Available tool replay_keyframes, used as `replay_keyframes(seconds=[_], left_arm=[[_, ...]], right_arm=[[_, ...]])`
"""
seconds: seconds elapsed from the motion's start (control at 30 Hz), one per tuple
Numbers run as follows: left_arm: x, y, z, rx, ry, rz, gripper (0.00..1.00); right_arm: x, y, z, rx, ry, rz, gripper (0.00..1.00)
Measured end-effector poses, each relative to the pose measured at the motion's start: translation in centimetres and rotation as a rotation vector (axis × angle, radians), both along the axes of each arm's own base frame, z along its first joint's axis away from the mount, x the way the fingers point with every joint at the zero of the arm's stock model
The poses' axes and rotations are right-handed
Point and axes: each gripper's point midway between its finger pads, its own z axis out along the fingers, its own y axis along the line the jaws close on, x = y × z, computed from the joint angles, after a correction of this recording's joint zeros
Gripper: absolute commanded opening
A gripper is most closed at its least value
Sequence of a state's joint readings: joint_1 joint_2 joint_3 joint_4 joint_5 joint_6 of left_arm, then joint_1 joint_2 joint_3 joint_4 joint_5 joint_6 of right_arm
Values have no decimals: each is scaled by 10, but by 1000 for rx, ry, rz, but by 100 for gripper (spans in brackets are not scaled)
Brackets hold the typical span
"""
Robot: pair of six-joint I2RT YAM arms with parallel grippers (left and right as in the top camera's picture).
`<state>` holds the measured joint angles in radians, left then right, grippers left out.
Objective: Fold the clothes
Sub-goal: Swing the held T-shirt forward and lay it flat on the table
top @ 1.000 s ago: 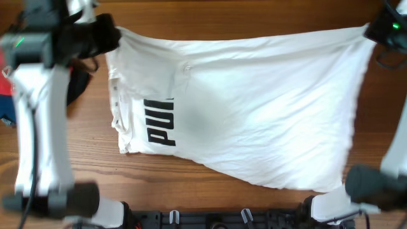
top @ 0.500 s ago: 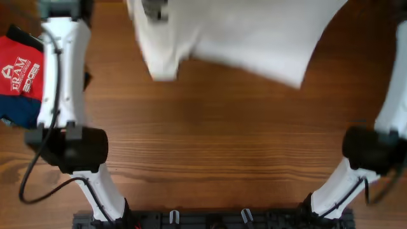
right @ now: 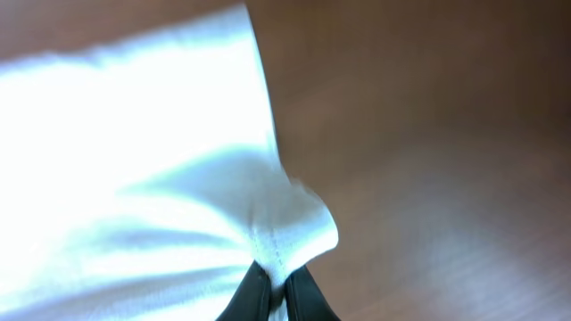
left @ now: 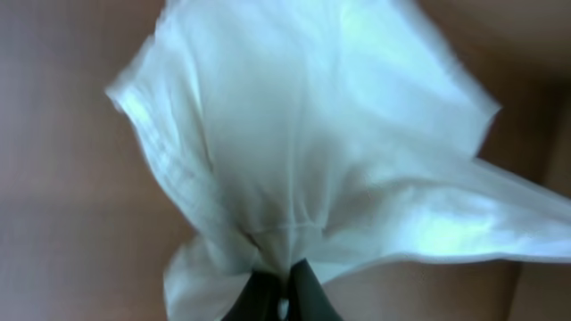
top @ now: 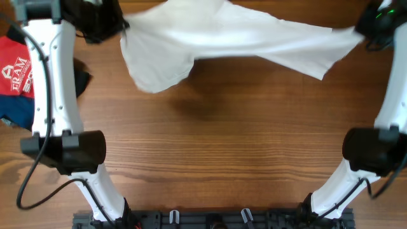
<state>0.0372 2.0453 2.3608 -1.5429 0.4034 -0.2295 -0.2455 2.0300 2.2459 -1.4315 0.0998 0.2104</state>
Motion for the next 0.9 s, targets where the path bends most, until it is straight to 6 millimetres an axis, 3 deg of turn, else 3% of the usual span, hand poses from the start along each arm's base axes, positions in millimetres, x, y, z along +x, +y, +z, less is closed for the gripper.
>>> replay_keyframes(seconds=[0.03,0.1,0.17,0.2,0.23,0.37,0.47,0.67,0.9], left_arm=[[-13,-1,-18,13,82,-27,4],[-31,-2,-43,27,183,-73,4],[-50,-3,-72,34,293,-113,4],[-52,-3,-75,36,301,-123,4],[-63,-2,-96,38,373,-132,4],[-108,0,-150,40,590,-154,4],[-134,5,-178,59,692,-162,4],[-159,16,-214,127,770,-126,4],[-180,18,-232,149,790,-65,4]], right_arm=[[-10,2,-28,19,91,2,4],[-28,6,-64,44,209,5,4],[-46,9,-91,60,302,4,4],[-55,11,-102,69,345,4,4],[-64,13,-111,77,384,4,4],[-97,18,-132,96,520,-8,4],[-116,18,-143,89,588,-39,4],[-157,12,-180,153,633,-129,4],[-199,-2,-195,288,526,-285,4]])
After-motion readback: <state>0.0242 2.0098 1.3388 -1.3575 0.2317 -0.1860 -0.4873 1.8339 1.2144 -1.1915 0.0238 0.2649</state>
